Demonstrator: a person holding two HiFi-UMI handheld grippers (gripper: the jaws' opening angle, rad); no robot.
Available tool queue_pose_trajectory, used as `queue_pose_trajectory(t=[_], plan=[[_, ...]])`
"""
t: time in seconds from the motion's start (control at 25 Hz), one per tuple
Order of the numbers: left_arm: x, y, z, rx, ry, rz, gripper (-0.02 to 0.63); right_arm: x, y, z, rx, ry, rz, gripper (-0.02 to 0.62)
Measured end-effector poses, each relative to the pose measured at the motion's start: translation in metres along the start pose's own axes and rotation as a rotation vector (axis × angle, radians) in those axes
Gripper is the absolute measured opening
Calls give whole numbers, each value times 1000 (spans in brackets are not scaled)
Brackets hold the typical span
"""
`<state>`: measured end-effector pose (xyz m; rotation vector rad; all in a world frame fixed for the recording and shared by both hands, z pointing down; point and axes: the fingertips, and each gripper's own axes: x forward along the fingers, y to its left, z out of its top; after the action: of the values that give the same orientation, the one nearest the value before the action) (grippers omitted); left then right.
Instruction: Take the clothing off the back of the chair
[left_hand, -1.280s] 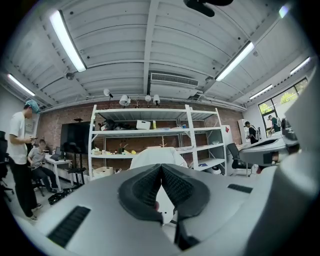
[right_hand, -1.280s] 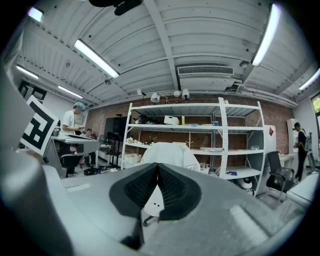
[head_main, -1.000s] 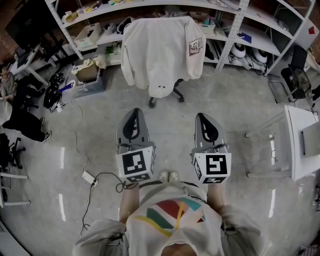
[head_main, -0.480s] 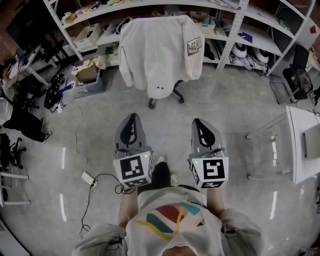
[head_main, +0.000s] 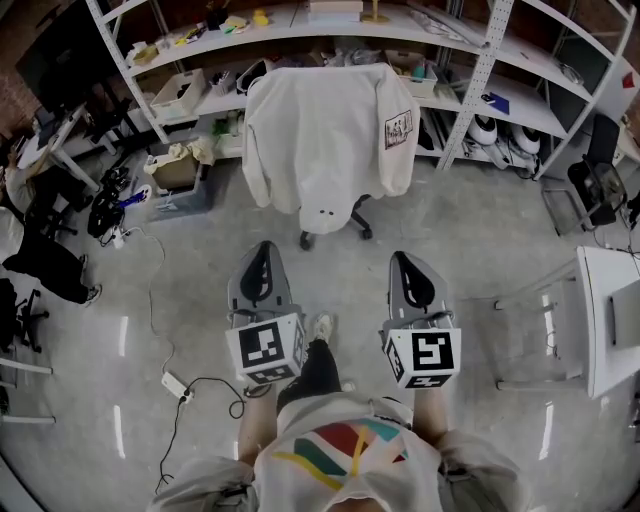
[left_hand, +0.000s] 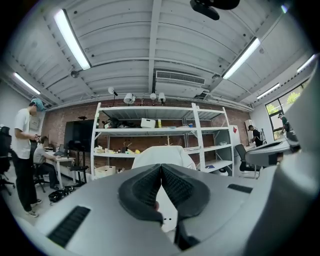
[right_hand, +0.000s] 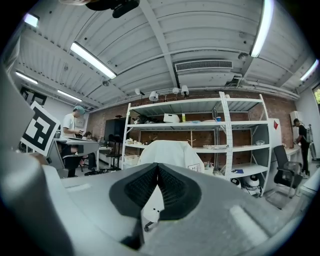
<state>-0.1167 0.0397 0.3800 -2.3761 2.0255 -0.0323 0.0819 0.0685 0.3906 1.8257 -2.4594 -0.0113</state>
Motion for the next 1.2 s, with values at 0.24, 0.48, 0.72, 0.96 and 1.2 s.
queue_pose_trajectory(t=[0.24,0.48,0.72,0.96,1.2], plan=[[76,31,-2,9,-8,12,14,75,-13,5,3,-13,-17,3],[171,54,32,3,-56,-34,14,160,-37,45,4,-66,-74,3],[246,66,56,-46,-86,-104,14,216,-58,74,-30,-82,-154,3],[294,61,51,-85,-70,-131,14,250,-90,67,-22,-25,-197,3],[319,50,53,-78,-72,-110,14,283,-116,62,10,-11,-170,3]])
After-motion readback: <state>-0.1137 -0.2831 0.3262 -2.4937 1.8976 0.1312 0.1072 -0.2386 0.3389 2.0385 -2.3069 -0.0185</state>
